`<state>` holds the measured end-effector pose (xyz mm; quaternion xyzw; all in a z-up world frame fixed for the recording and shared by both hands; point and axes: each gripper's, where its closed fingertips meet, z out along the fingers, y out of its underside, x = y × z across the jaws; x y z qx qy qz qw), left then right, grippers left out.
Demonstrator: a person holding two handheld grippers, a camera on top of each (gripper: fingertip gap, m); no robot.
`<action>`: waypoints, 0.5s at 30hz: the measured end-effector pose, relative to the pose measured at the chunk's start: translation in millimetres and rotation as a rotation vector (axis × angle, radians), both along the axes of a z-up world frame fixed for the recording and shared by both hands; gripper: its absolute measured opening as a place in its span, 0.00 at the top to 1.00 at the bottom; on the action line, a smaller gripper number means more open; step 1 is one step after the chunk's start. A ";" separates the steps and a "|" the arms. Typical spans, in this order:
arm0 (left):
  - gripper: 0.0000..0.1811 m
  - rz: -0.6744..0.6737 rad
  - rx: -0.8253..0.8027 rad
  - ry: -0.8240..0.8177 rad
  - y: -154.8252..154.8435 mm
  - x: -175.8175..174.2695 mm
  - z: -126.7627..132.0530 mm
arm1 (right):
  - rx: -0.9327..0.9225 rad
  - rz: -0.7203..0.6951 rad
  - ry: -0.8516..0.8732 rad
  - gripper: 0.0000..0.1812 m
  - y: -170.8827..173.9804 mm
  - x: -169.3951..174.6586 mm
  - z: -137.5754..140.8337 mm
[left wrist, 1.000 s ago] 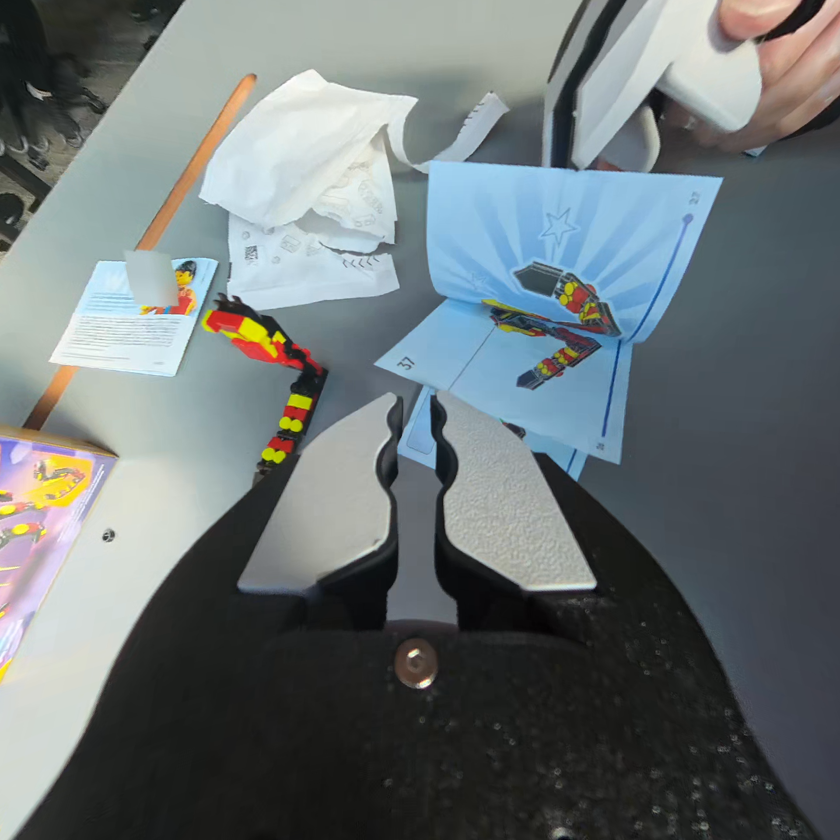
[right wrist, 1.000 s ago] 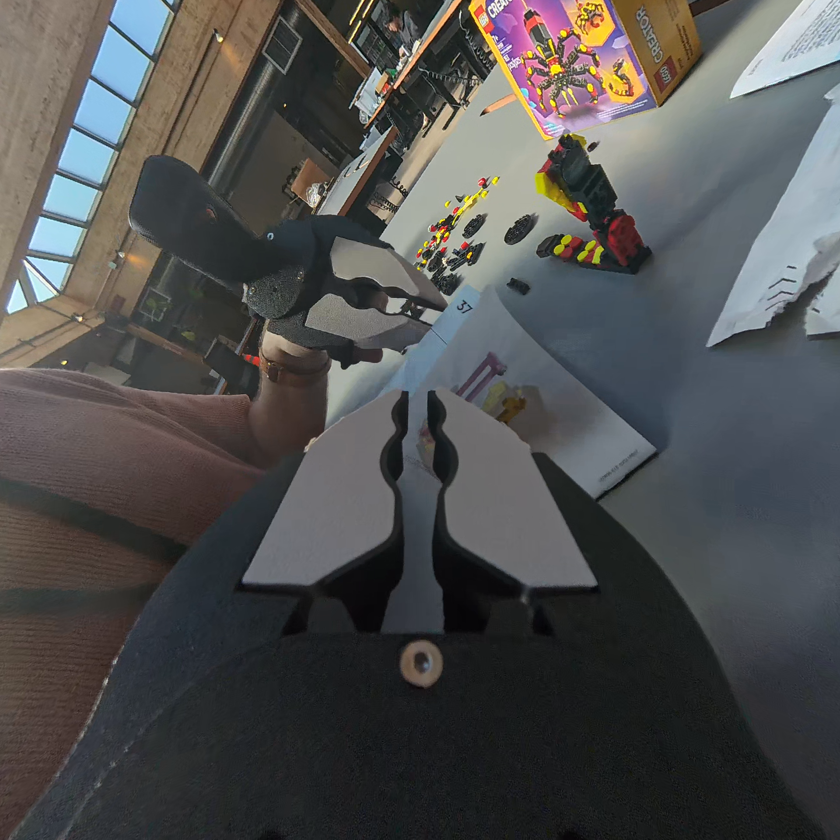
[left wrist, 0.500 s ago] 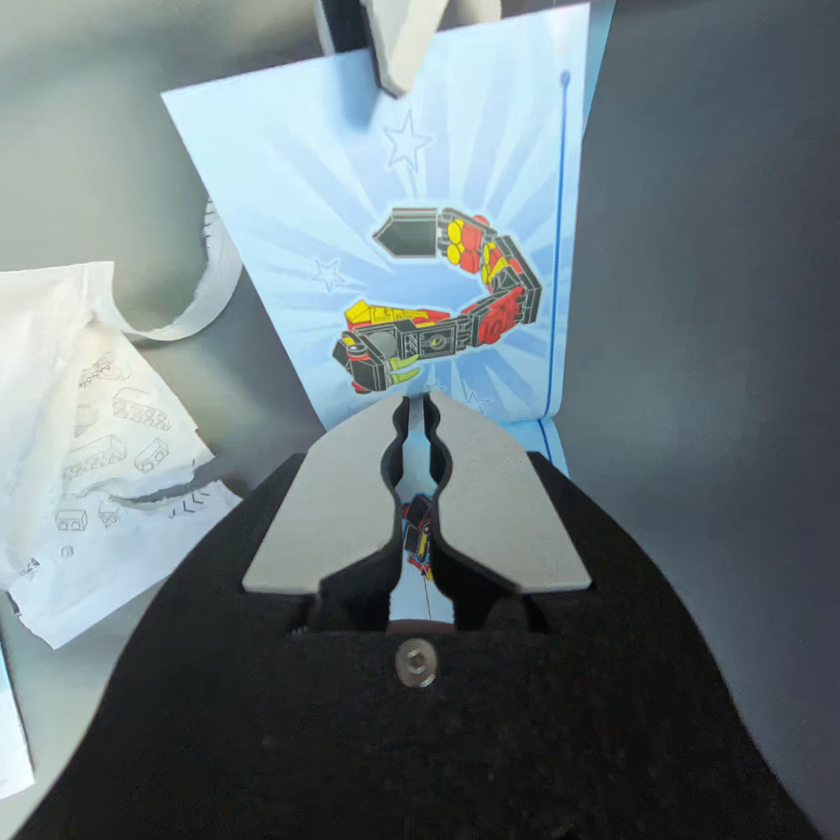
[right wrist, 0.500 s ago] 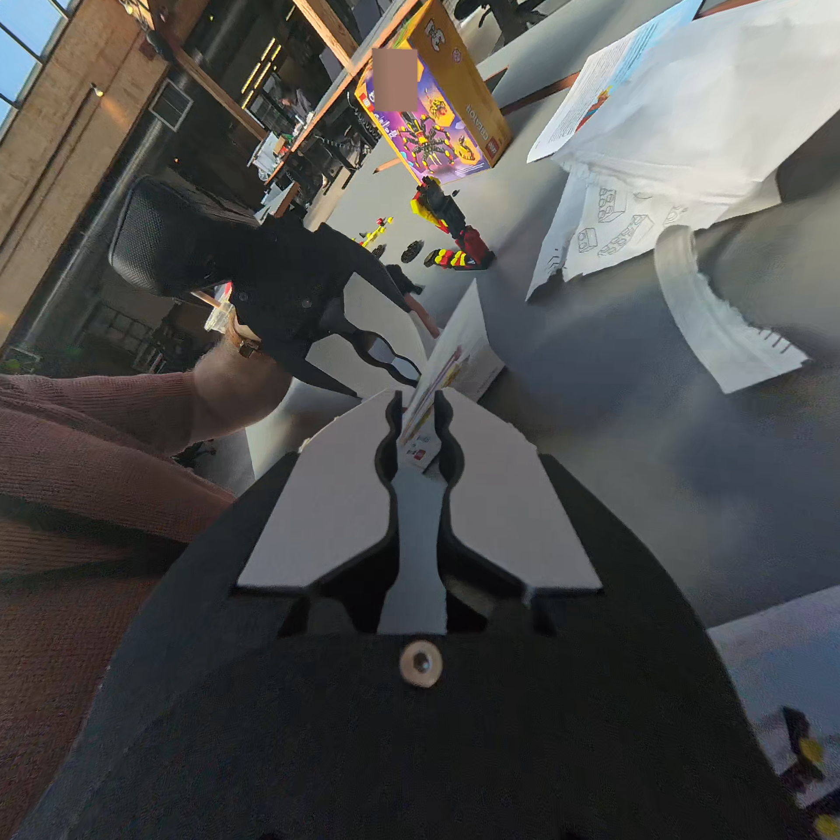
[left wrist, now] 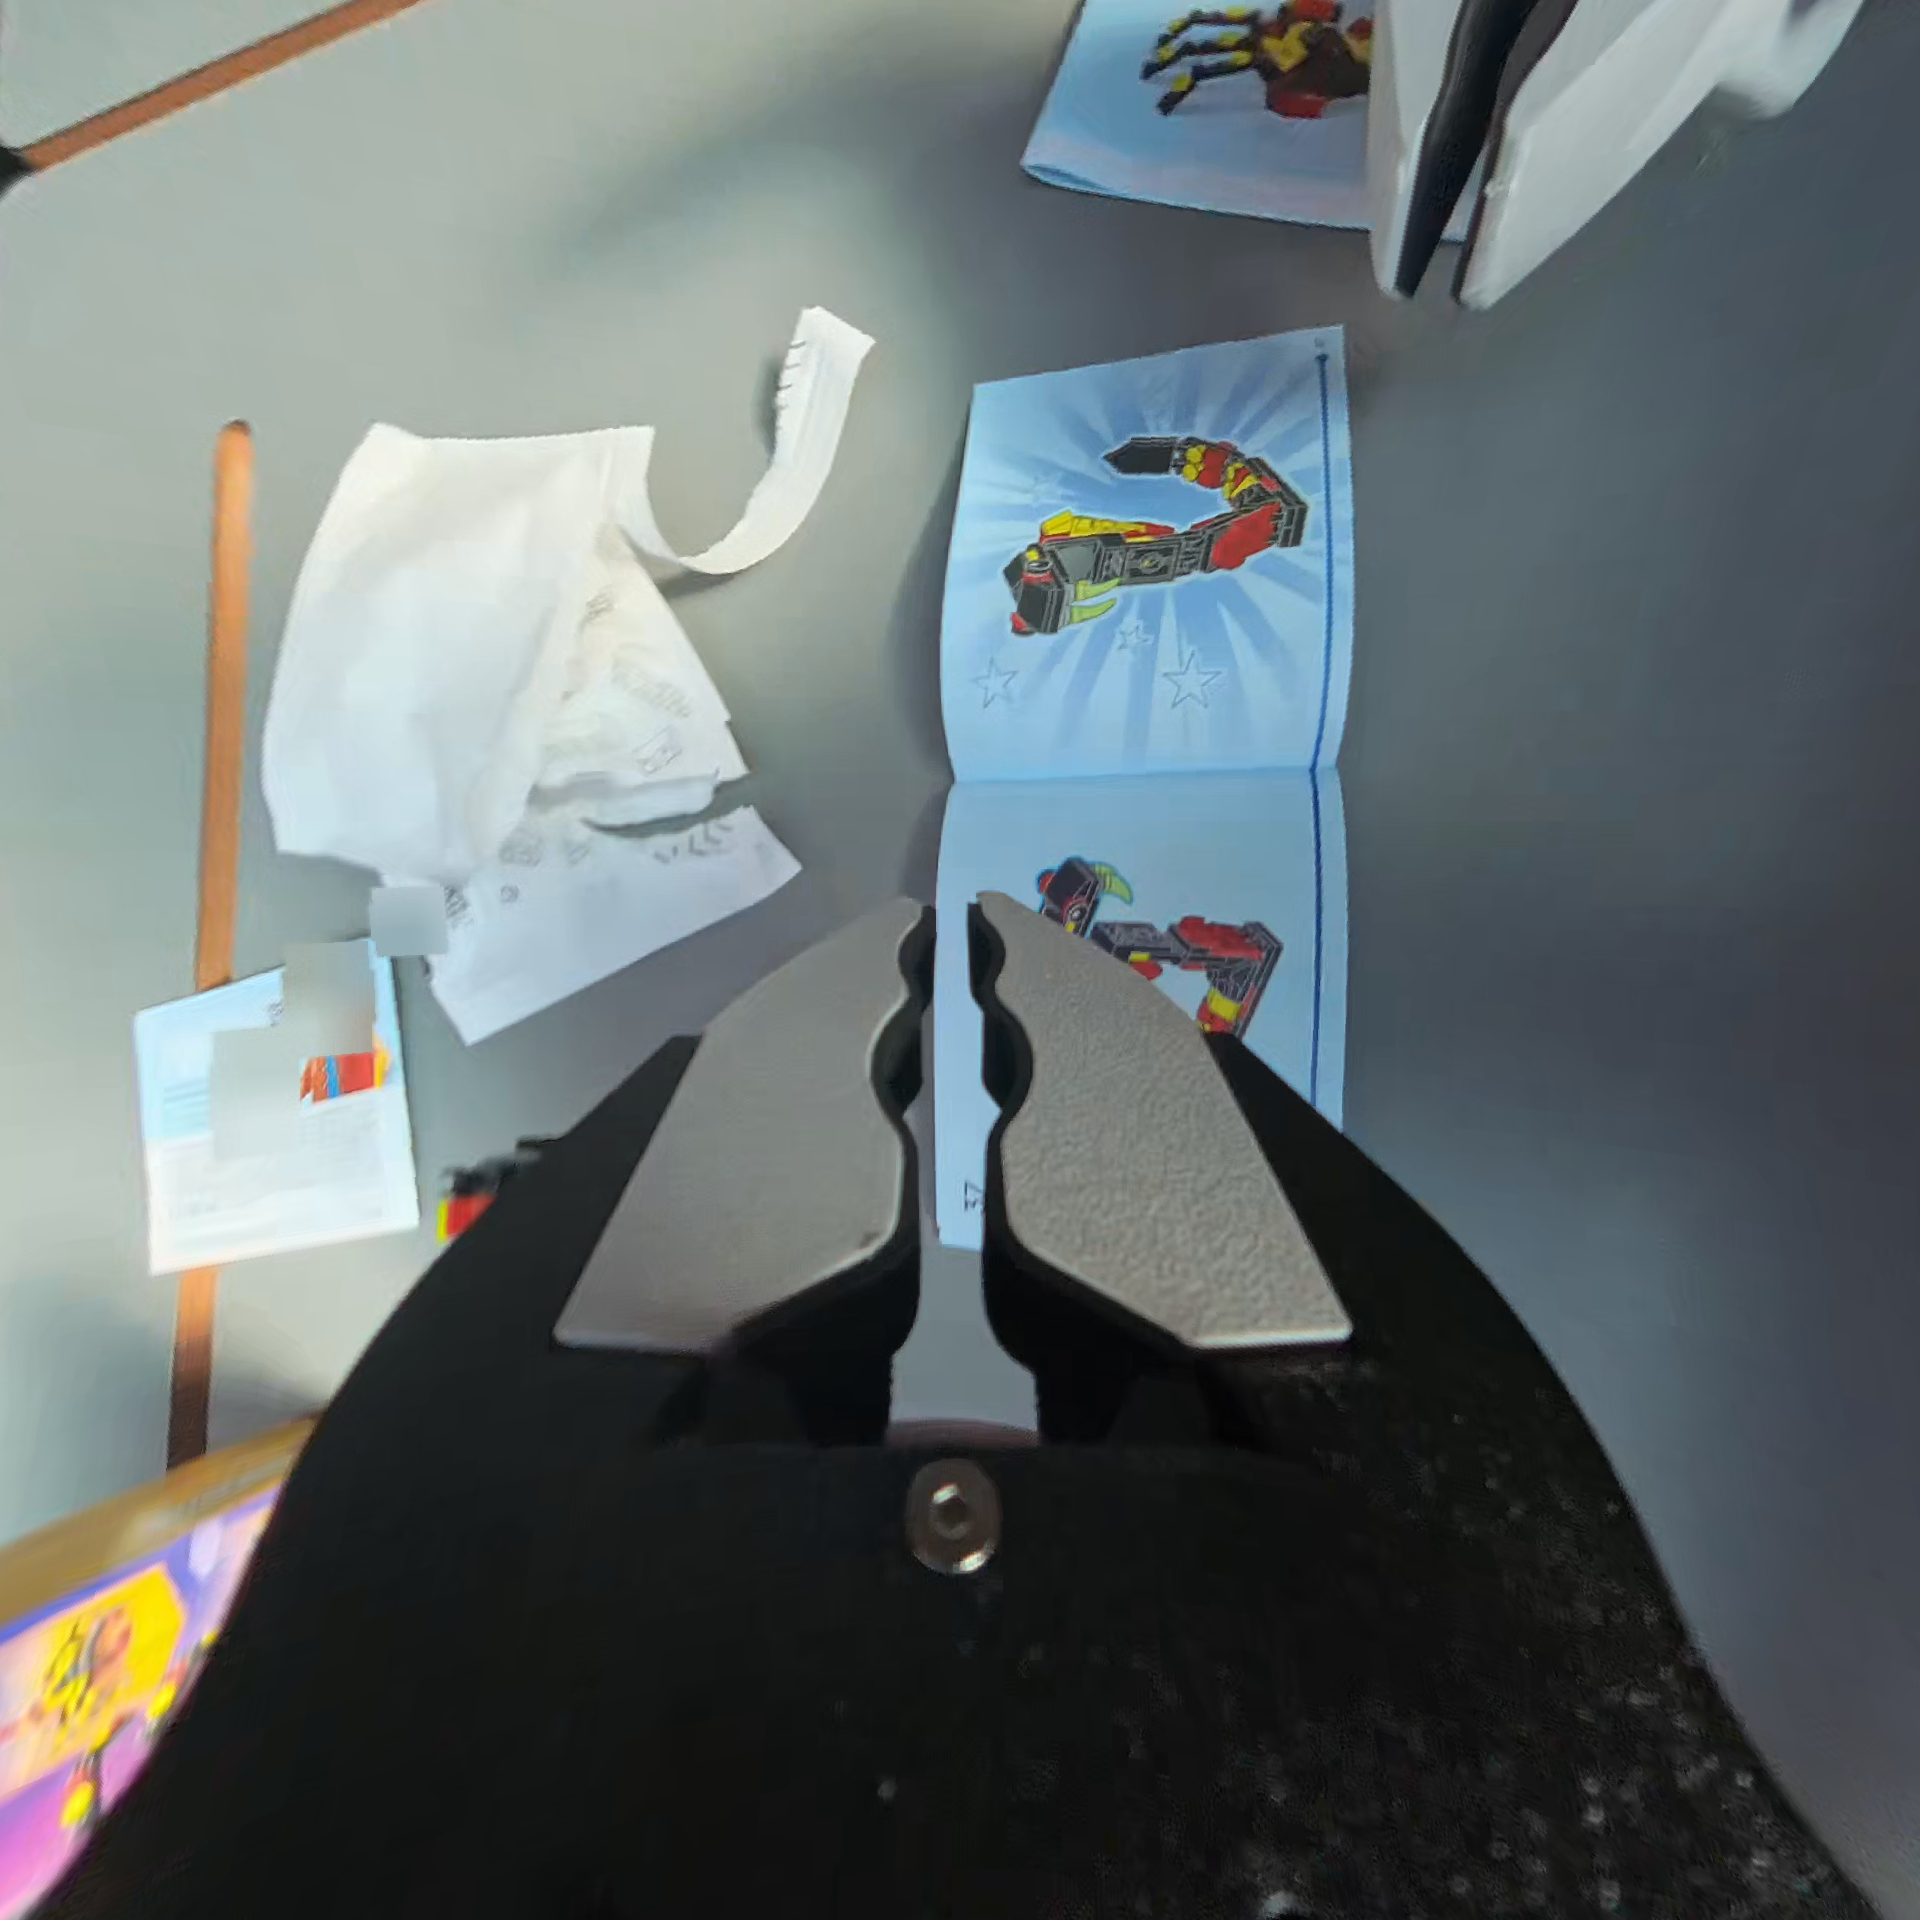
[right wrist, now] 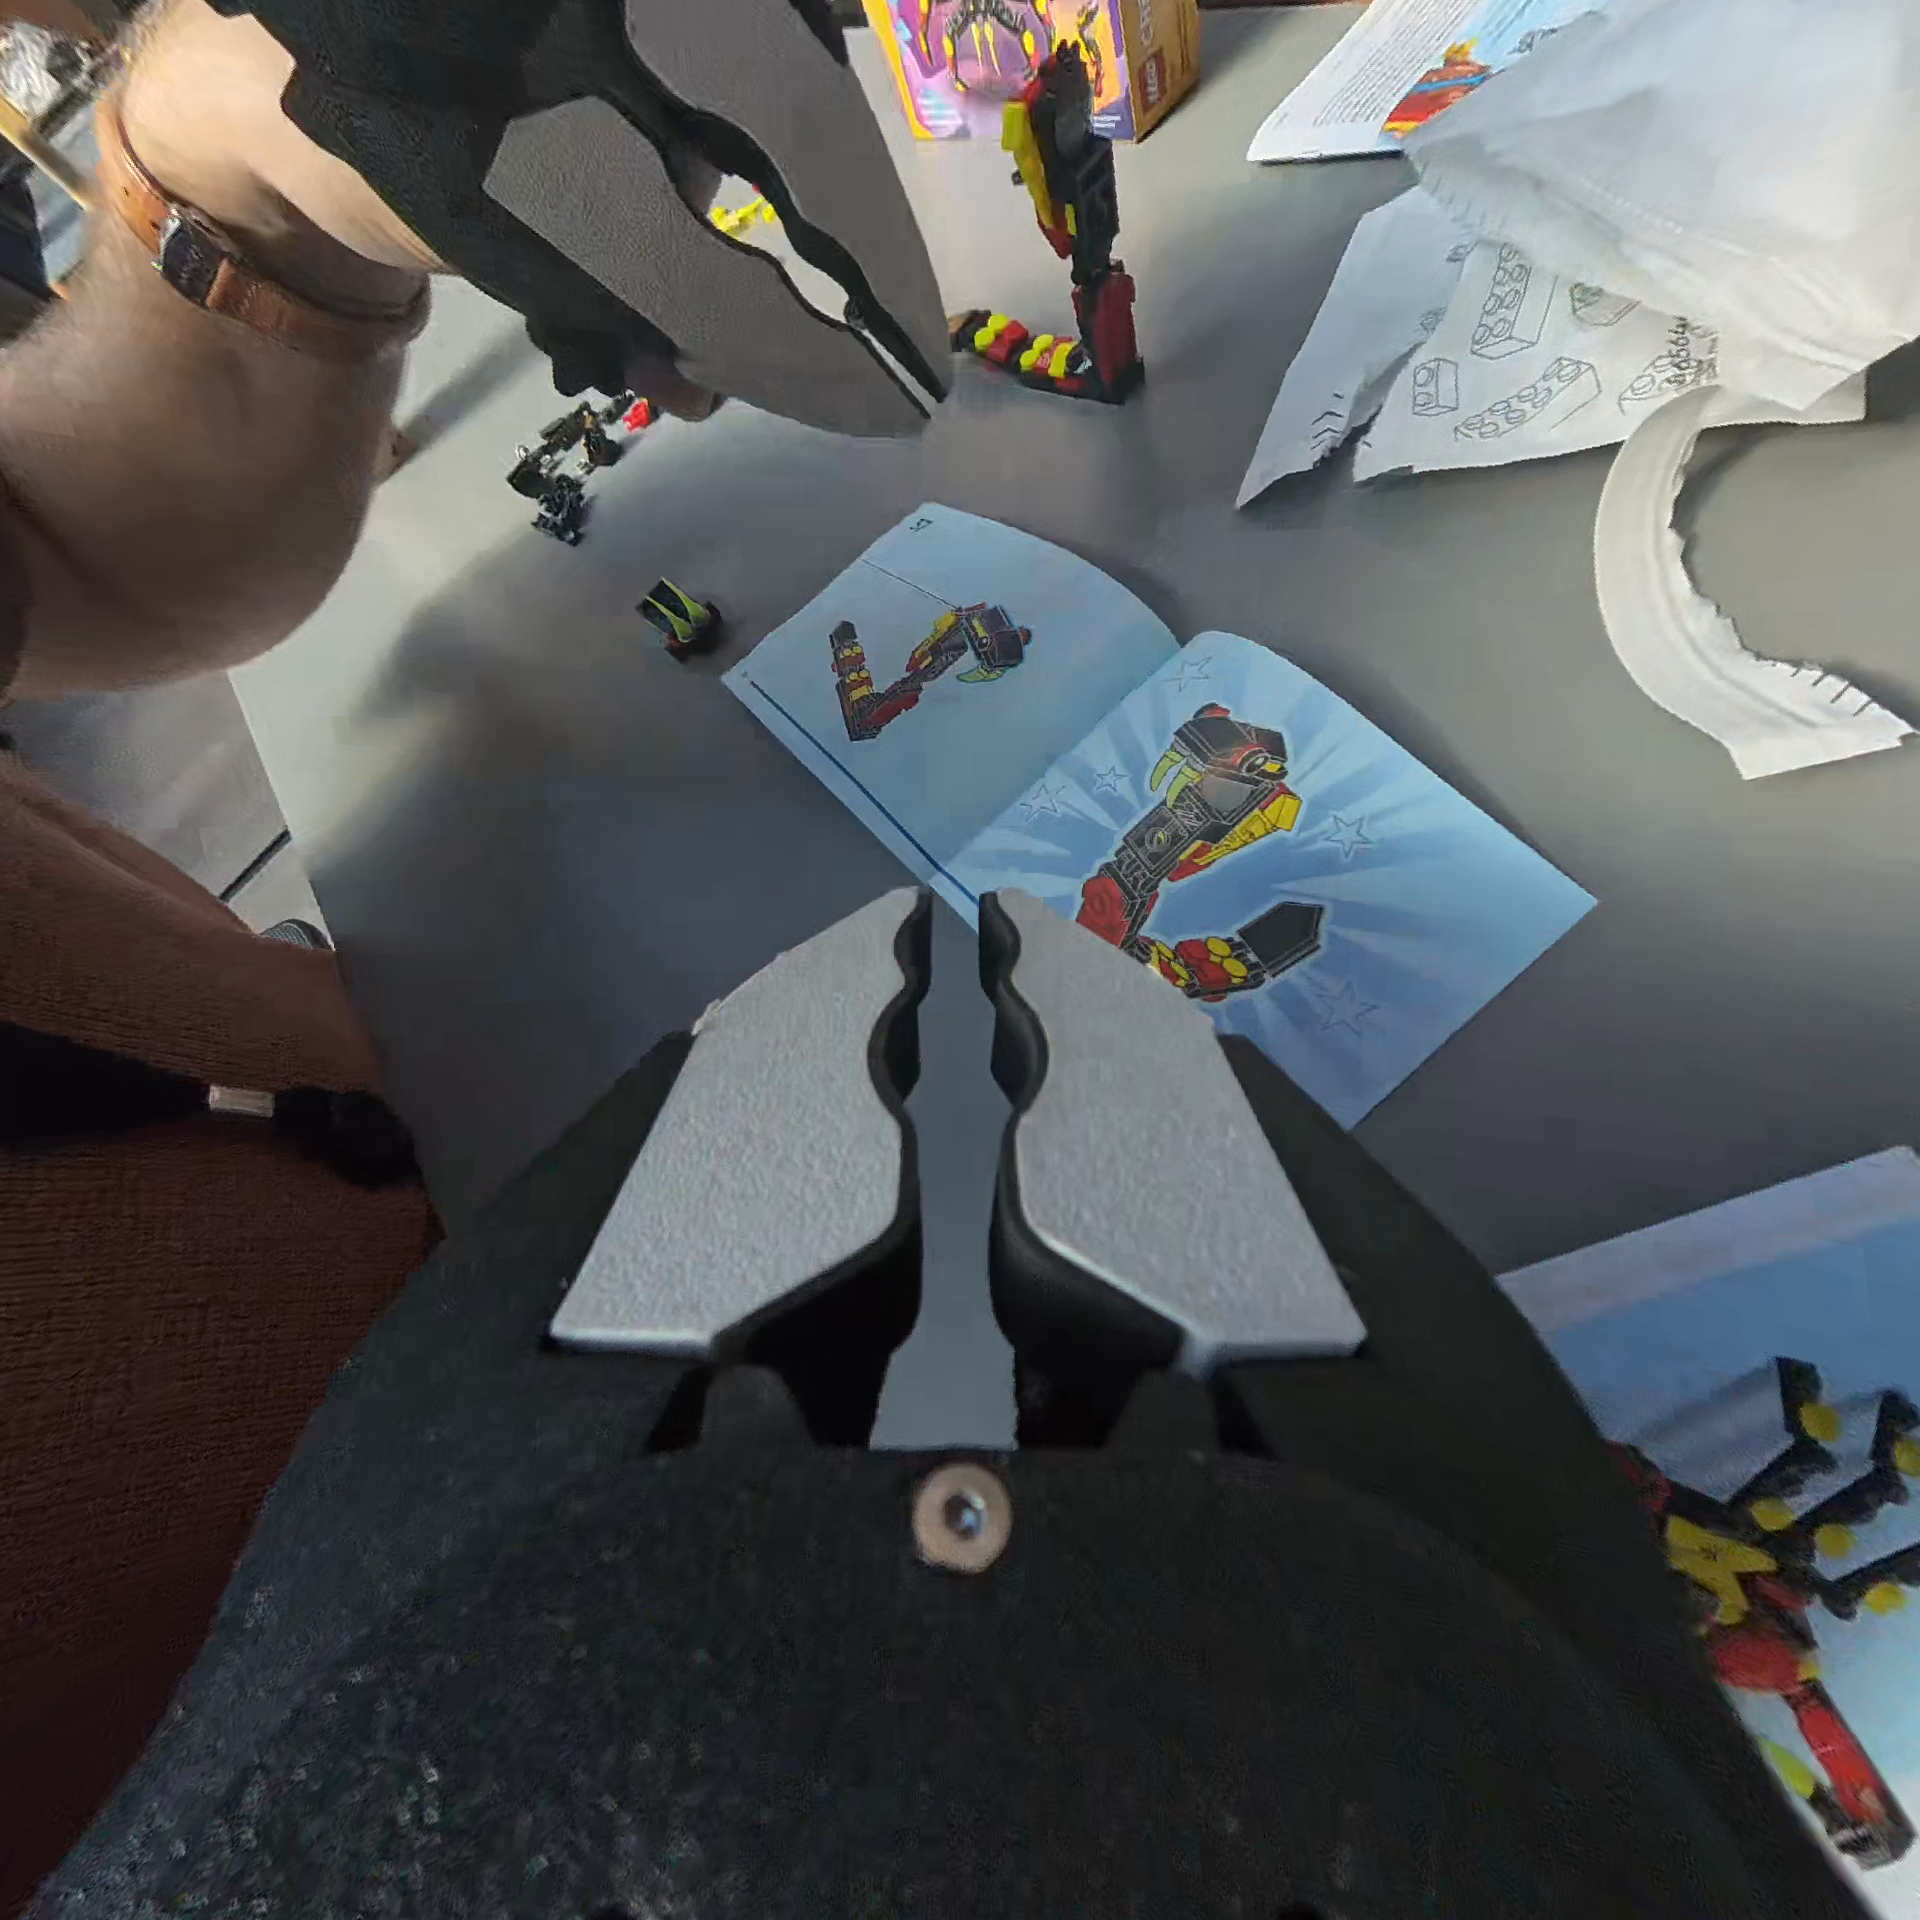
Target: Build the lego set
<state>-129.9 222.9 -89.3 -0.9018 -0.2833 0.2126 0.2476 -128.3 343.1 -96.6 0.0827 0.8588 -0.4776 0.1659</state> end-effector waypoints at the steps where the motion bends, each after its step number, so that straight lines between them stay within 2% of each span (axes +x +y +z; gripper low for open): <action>1: 0.96 0.063 0.017 0.064 -16.1 12.7 14.5 | -0.035 -0.019 -0.003 0.94 2.6 -1.1 5.9; 4: 0.94 0.233 0.099 0.279 -58.1 66.0 51.1 | -0.156 -0.044 0.035 0.92 10.7 -1.8 30.8; 6: 0.92 0.365 0.153 0.416 -82.8 109.4 65.6 | -0.291 -0.068 0.097 0.90 15.1 -1.3 58.7; 8: 0.90 0.472 0.224 0.547 -96.1 152.5 74.7 | -0.481 -0.111 0.182 0.89 21.4 -0.4 94.2; 10: 0.88 0.548 0.314 0.670 -99.6 187.5 84.4 | -0.668 -0.212 0.276 0.90 31.4 -5.4 125.5; 12: 0.88 0.605 0.329 0.790 -105.8 211.8 94.0 | -0.725 -0.308 0.342 0.90 35.9 -12.3 134.8; 15: 0.89 0.640 0.222 0.875 -117.3 232.2 97.3 | -0.725 -0.299 0.328 0.90 22.3 -0.4 131.9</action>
